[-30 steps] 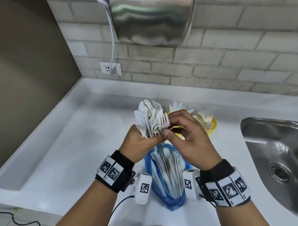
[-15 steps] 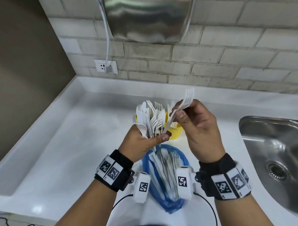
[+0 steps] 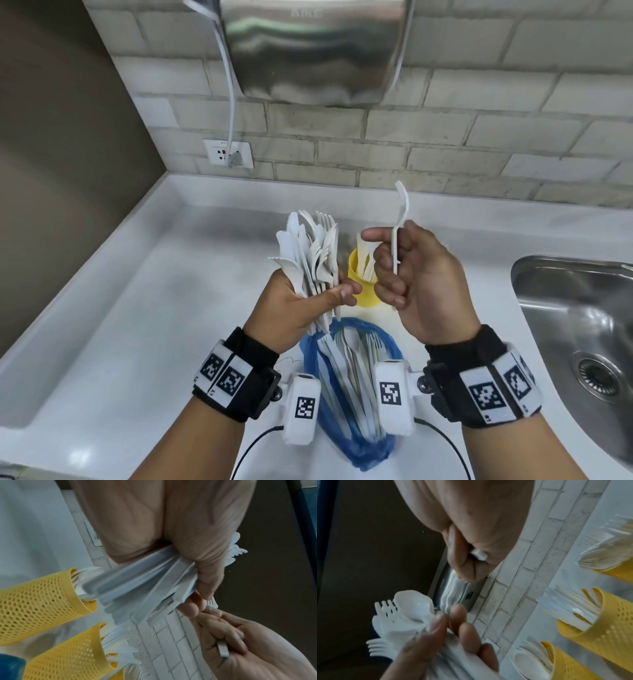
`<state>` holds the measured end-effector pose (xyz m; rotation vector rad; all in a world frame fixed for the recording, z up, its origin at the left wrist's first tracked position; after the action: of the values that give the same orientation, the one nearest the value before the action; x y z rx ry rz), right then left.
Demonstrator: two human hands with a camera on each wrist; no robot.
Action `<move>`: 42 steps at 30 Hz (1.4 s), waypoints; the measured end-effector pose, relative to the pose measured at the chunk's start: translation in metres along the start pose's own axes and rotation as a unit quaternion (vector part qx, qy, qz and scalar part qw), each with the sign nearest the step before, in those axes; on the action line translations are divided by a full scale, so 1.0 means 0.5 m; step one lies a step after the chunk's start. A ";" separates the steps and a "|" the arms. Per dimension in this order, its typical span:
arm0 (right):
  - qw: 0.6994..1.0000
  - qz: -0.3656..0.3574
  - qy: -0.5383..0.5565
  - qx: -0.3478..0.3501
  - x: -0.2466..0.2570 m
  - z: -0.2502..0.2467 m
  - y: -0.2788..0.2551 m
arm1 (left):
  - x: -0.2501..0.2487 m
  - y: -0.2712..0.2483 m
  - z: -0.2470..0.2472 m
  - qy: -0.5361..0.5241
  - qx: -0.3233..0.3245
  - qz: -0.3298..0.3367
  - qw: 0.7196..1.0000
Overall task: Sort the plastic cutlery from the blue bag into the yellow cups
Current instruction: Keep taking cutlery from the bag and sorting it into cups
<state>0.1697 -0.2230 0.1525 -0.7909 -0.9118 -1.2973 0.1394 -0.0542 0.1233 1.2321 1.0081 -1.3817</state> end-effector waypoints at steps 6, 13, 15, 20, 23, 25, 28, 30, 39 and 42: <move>0.980 -0.037 -0.180 0.076 -0.008 0.028 -0.006 | -0.011 -0.005 0.015 -0.003 0.039 0.011 0.999; 0.972 -0.058 -0.135 0.185 0.002 0.046 -0.017 | -0.027 -0.014 0.032 -0.013 0.085 0.010 0.996; 0.970 -0.062 -0.134 0.193 0.002 0.043 -0.017 | -0.029 -0.016 0.033 -0.022 0.090 0.003 0.996; 0.984 -0.080 -0.090 0.130 -0.001 0.039 -0.021 | -0.030 -0.012 0.039 -0.038 0.097 -0.009 0.994; 0.988 -0.112 -0.069 0.085 0.012 0.036 -0.027 | -0.028 -0.010 0.044 -0.041 0.103 -0.020 0.994; 0.987 -0.119 -0.072 0.081 0.018 0.033 -0.025 | -0.028 -0.010 0.050 -0.039 0.108 -0.020 0.993; 0.984 -0.132 -0.096 0.065 0.019 0.022 -0.016 | -0.024 -0.011 0.056 -0.035 0.106 -0.023 0.993; 0.982 -0.144 -0.107 0.056 0.018 0.015 -0.007 | -0.017 -0.010 0.054 -0.026 0.099 -0.034 0.994; 0.965 -0.115 -0.199 0.123 0.032 0.005 0.000 | -0.011 -0.012 0.044 -0.017 0.097 -0.061 0.993; 0.937 -0.156 -0.294 0.110 0.038 0.008 -0.002 | -0.008 -0.014 0.042 -0.013 0.091 -0.064 0.994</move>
<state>0.1691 -0.2278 0.1714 -0.8978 -1.6888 -1.2111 0.1292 -0.0730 0.1299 1.2972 0.9742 -1.6151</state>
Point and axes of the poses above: each hand's wrist, its own y-axis towards the middle knuckle, its own z-axis out of the palm, x = y × z, the point moved 4 cm from there along y, towards the middle knuckle, and after that the axes turned 6 degrees about -z, right-handed, at the moved point
